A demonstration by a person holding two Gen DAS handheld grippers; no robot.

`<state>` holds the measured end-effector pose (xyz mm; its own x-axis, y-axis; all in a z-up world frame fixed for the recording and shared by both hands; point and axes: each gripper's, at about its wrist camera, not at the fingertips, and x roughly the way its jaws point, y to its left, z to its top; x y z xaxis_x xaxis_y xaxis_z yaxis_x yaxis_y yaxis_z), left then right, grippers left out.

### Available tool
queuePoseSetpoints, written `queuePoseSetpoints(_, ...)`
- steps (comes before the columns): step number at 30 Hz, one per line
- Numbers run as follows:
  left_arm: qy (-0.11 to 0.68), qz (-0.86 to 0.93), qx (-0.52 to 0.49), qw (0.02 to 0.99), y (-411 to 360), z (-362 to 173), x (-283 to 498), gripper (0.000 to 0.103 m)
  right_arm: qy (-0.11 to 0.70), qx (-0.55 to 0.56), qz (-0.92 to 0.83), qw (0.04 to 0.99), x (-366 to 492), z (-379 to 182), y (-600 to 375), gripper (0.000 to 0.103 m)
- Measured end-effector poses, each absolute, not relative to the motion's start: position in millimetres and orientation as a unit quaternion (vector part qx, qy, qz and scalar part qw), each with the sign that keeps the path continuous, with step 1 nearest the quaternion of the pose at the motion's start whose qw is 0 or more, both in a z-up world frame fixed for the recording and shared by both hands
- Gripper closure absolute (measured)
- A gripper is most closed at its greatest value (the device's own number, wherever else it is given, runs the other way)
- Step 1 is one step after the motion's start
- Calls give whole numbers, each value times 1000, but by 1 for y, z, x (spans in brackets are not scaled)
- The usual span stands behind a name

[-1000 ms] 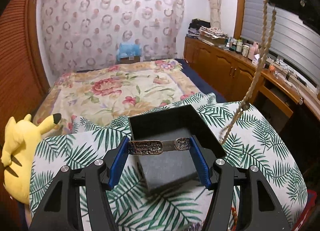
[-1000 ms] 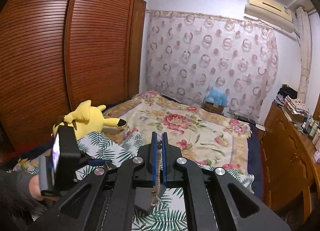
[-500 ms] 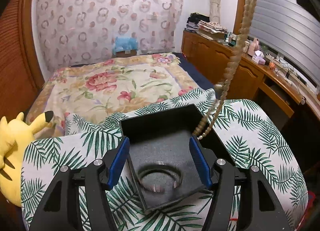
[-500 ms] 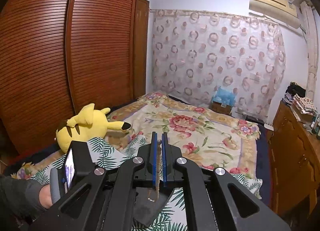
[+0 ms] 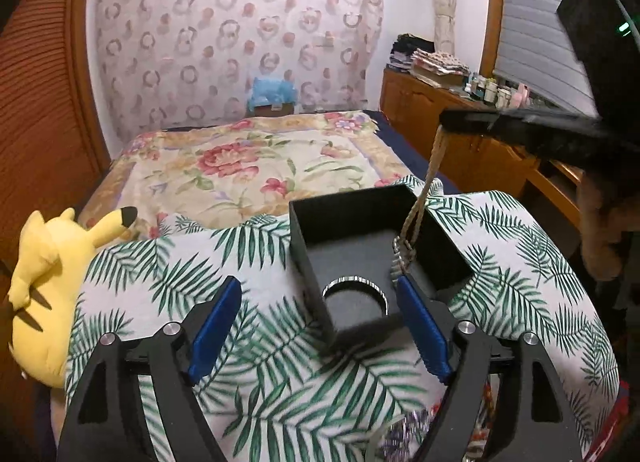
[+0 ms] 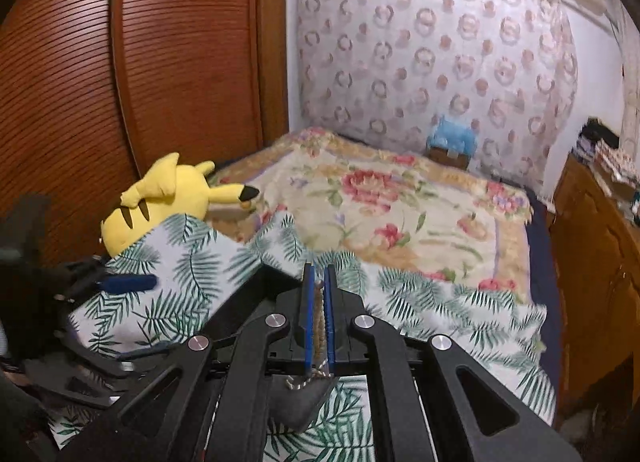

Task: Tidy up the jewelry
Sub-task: 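Lower the bangle into the black box with the left tool while the right tool drops the strand in, then move the right tool to the pile and grasp a silver hair clip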

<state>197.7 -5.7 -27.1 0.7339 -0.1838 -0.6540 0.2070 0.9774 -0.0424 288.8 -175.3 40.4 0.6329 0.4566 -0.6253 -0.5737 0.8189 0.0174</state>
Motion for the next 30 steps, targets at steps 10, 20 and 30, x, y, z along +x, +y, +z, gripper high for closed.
queuePoseSetpoints(10, 355, -111, 19, 928, 0, -37, 147, 26, 321, -84, 278, 902, 251, 24, -185, 88)
queuePoseSetpoints(20, 359, -115, 17, 926, 1, -48, 103, 26, 330, -62, 279, 900, 184, 1, -204, 87)
queuePoseSetpoints(30, 366, -110, 7, 924, 18, -56, 70, 26, 360, -49, 293, 885, 136, -38, -197, 73)
